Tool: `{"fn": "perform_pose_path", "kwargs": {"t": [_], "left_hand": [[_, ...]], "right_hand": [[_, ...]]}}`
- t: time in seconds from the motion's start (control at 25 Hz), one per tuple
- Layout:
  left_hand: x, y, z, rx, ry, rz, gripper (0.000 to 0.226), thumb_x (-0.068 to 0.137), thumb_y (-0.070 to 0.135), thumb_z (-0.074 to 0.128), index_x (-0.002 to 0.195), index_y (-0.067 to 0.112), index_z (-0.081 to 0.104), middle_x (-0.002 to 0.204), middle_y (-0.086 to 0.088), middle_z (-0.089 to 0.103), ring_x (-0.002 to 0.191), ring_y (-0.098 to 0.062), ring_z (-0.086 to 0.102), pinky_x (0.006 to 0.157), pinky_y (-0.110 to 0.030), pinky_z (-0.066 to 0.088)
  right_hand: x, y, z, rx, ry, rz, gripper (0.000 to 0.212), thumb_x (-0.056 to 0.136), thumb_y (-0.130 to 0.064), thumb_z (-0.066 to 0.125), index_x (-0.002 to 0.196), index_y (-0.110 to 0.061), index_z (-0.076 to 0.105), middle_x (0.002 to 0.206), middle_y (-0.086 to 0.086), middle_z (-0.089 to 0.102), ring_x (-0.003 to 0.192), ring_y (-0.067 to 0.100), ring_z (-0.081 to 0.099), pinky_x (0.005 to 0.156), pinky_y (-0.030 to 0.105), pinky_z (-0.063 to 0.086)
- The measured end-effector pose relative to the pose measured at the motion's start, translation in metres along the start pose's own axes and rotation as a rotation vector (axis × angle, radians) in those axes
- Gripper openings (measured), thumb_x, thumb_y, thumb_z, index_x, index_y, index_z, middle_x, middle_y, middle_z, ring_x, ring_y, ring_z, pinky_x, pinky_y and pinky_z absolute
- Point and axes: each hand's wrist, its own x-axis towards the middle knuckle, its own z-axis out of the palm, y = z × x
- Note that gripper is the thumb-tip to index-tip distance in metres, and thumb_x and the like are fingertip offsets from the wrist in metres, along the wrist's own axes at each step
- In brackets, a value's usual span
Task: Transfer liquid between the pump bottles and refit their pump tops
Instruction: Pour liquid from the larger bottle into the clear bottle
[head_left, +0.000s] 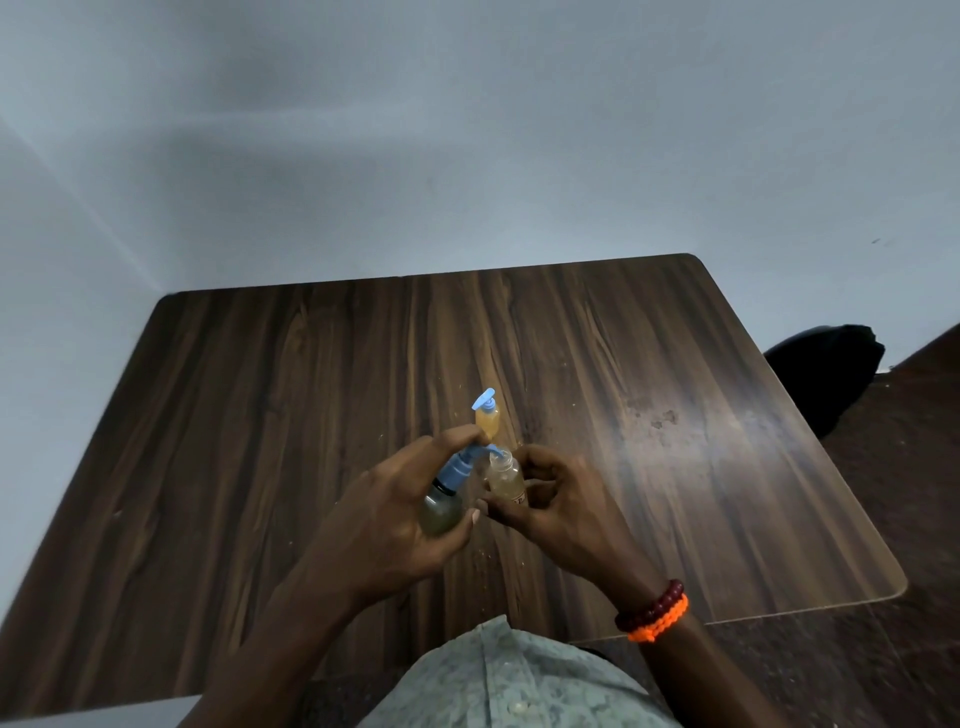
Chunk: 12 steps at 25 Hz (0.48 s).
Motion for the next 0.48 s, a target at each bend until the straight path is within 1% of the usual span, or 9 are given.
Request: {"fn": "perform_pose_path", "kwargs": {"t": [0.12,0.2,0.28,0.32,0.4,0.48], "left_hand": [[-0.0006,-0.0002,-0.0025,0.018,-0.014,0.002,0.078,0.088,0.053,0.068,0.152,0.061,0.025,0.132,0.009,0.064,0.108,-0.011,0.07,0.087,-0.037,0.064],[-0.0011,-0.0006,-0.0033,0.03,-0.01,0.008,0.073,0.088,0.053,0.067,0.151,0.058,0.03,0.131,0.01,0.064,0.108,-0.01,0.069,0.087,-0.037,0.064],[-0.0007,-0.0005,-0.0031,0.038,0.011,0.011,0.066,0.089,0.053,0.067,0.148,0.051,0.037,0.13,0.013,0.064,0.108,-0.007,0.068,0.087,-0.036,0.063],[-0.0002,-0.0007,-0.0028,0.039,0.017,0.012,0.066,0.089,0.053,0.067,0.148,0.05,0.037,0.13,0.013,0.064,0.108,-0.008,0.068,0.087,-0.037,0.063],[0.0002,-0.001,-0.0022,0.024,0.012,0.014,0.073,0.088,0.052,0.069,0.151,0.056,0.032,0.131,0.01,0.064,0.109,-0.011,0.07,0.087,-0.038,0.064],[-0.0004,-0.0027,-0.004,0.013,-0.004,0.011,0.079,0.087,0.051,0.07,0.151,0.062,0.026,0.132,0.01,0.064,0.109,-0.012,0.07,0.088,-0.039,0.064]], "right_hand": [[0.0015,-0.0013,-0.0026,0.021,0.014,-0.012,0.025,0.085,-0.027,0.083,0.106,-0.023,0.07,0.1,-0.004,0.075,0.085,0.006,0.073,0.068,0.016,0.058],[0.0019,-0.0022,-0.0035,0.01,0.004,-0.016,0.026,0.086,-0.029,0.082,0.107,-0.025,0.069,0.101,-0.004,0.074,0.085,0.005,0.072,0.068,0.015,0.058],[0.0021,-0.0017,-0.0014,-0.012,-0.008,-0.024,0.026,0.085,-0.03,0.082,0.107,-0.022,0.07,0.102,-0.005,0.074,0.087,0.004,0.072,0.07,0.015,0.057],[0.0022,-0.0015,0.0004,-0.006,-0.007,-0.027,0.028,0.085,-0.03,0.083,0.108,-0.018,0.071,0.102,-0.004,0.074,0.088,0.005,0.072,0.07,0.015,0.058],[0.003,-0.0018,0.0015,0.017,0.012,-0.025,0.033,0.084,-0.03,0.084,0.11,-0.014,0.072,0.102,-0.003,0.075,0.088,0.006,0.073,0.07,0.016,0.058],[0.0042,-0.0013,0.0001,0.014,0.033,-0.027,0.035,0.083,-0.034,0.084,0.11,-0.016,0.072,0.101,-0.004,0.076,0.087,0.006,0.074,0.07,0.017,0.059]]}}
